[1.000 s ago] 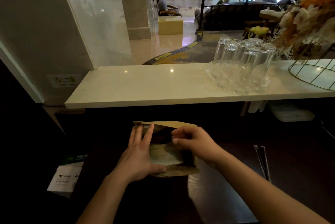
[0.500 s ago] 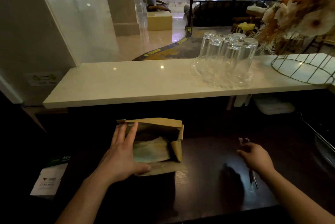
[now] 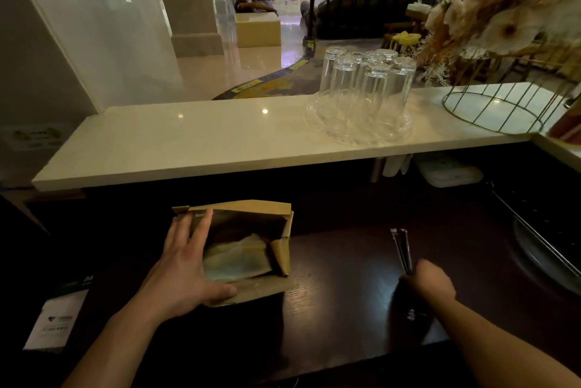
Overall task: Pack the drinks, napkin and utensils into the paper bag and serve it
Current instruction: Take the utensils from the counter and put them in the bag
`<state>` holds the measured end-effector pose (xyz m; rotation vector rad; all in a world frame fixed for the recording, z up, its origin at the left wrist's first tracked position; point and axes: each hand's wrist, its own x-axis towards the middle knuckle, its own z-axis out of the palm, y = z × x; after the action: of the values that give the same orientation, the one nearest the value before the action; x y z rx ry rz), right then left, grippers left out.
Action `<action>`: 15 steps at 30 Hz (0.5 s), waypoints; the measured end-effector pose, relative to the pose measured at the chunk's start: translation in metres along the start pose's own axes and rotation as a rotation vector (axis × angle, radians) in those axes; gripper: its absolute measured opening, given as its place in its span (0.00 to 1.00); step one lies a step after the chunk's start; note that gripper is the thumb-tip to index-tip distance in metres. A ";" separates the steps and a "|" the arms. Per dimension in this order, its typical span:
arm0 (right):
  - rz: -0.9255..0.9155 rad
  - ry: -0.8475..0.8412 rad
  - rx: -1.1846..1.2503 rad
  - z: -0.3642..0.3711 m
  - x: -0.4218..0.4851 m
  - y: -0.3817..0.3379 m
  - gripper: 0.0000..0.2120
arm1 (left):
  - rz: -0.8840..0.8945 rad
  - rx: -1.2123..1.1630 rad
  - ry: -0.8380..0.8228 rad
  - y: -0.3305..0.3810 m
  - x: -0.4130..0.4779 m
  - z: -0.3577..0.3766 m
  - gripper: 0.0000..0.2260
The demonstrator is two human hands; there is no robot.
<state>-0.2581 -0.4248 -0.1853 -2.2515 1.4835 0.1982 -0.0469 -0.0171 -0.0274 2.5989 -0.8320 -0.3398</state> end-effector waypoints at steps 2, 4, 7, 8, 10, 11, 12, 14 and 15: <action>0.007 0.012 0.007 0.003 0.003 -0.003 0.08 | 0.003 -0.002 -0.003 0.000 0.000 -0.001 0.63; -0.012 -0.016 0.029 0.004 0.005 -0.006 0.08 | 0.003 0.000 -0.003 0.001 0.001 -0.001 0.63; -0.036 -0.025 0.054 0.006 0.006 -0.007 0.09 | -0.004 -0.002 0.004 0.003 0.000 0.001 0.64; -0.037 -0.028 0.055 0.006 0.005 -0.007 0.09 | -0.007 -0.004 0.003 0.003 0.000 0.001 0.63; -0.042 -0.045 0.036 0.004 0.005 -0.008 0.10 | -0.011 -0.002 0.000 0.003 0.000 0.001 0.63; -0.047 -0.056 0.023 0.002 0.004 -0.009 0.10 | -0.012 0.001 0.001 0.003 0.000 0.001 0.63; -0.046 -0.066 0.016 0.000 0.003 -0.011 0.10 | -0.012 0.002 0.001 0.002 0.000 0.001 0.63; -0.029 -0.081 0.018 -0.002 0.001 -0.014 0.11 | -0.012 0.003 -0.002 0.002 0.000 0.001 0.63; -0.017 -0.082 0.027 -0.004 -0.001 -0.016 0.12 | -0.011 0.005 -0.002 0.002 0.000 0.001 0.63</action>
<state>-0.2445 -0.4200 -0.1773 -2.2068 1.4163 0.2607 -0.0486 -0.0189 -0.0272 2.6092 -0.8202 -0.3444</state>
